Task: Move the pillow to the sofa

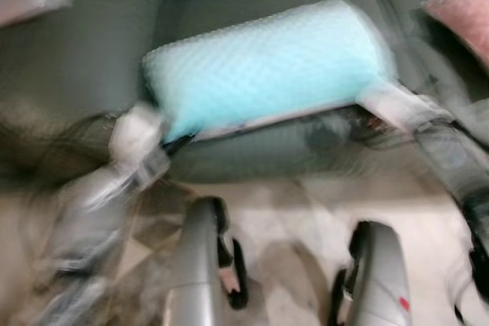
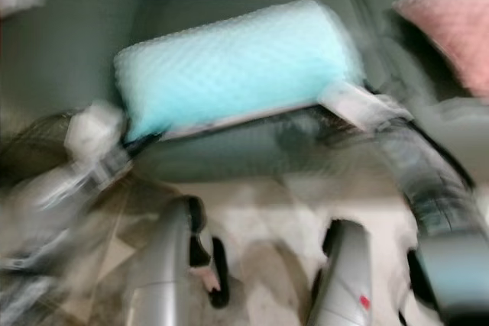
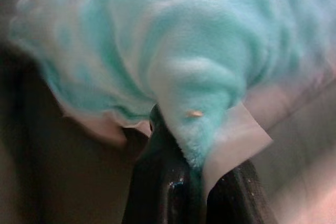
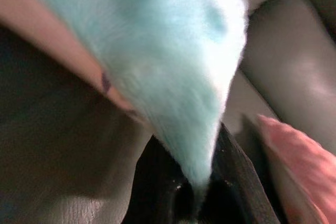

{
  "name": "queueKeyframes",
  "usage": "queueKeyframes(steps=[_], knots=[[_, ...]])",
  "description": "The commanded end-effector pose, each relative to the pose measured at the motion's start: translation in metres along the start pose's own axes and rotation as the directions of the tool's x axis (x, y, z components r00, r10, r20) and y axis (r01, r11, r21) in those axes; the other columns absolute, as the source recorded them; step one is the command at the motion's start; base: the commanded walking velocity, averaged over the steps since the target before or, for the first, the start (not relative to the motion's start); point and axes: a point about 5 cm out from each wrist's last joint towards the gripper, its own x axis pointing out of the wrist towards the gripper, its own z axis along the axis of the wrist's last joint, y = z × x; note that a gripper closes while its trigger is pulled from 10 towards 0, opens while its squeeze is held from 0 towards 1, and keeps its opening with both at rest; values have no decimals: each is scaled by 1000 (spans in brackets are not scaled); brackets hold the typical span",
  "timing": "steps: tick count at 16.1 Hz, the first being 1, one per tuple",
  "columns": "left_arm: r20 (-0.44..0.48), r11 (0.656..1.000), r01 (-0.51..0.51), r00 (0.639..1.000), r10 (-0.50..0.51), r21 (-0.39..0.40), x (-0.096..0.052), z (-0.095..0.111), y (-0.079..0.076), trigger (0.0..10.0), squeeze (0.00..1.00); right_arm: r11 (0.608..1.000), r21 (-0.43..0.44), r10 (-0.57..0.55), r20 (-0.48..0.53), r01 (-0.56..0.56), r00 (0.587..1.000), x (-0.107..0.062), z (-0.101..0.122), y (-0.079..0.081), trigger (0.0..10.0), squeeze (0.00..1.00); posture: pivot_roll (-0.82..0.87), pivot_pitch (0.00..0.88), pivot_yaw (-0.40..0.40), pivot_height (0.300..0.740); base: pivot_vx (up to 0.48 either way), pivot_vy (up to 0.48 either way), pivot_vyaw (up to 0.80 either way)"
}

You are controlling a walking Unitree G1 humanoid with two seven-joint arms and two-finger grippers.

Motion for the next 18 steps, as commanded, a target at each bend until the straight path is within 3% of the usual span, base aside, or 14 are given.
queueKeyframes(steps=[1, 4, 8, 12, 13, 16, 17, 18], knots=[[-13, 1000, -10, 1000, 10, 25, 3, -7, -4, 2863, 0, 995, 42, -87, 24, 86, 996, -5, -2, -16, 0, 0, -131, 172, 127, 548, 0, 0, 0], [-7, 1000, -15, 1000, 15, 17, 8, -7, -7, 3686, 0, 995, 44, -94, 45, 92, 995, -4, 2, -15, 0, 0, -147, 160, 123, 548, 0, 0, 0], [26, 1000, -19, 999, 19, 14, 24, -8, -12, 3765, 0, 994, 67, -95, 53, 92, 994, -13, 0, -13, 0, 0, -163, 145, 124, 548, 0, 0, 0], [39, 979, -182, 983, 179, 95, 15, -7, 12, 3882, 0, 994, 99, -53, 42, 48, 998, -13, 0, -3, 0, 0, -148, 142, 115, 548, 0, 0, 0], [39, 968, -228, 974, 225, 110, 9, -11, 19, 8078, 0, 993, 111, -35, 31, 31, 999, -14, -2, 3, 0, 0, -139, 145, 113, 548, 0, 0, 0], [20, 945, -292, 956, 292, 147, -2, -20, 25, 10000, 0, 992, 129, -15, 12, 13, 1000, -16, -6, 12, 0, 0, -130, 152, 113, 548, 0, 0, 0], [15, 943, -299, 954, 300, 148, -3, -22, 25, 10000, 0, 991, 133, -7, 10, 6, 1000, -17, -6, 14, 0, 0, -129, 155, 113, 548, 0, 0, 0], [9, 942, -298, 954, 300, 156, -6, -26, 23, 10000, 0, 990, 139, 6, 2, -6, 1000, -18, -8, 16, 6784, 0, -128, 158, 113, 548, 0, 0, 0]])
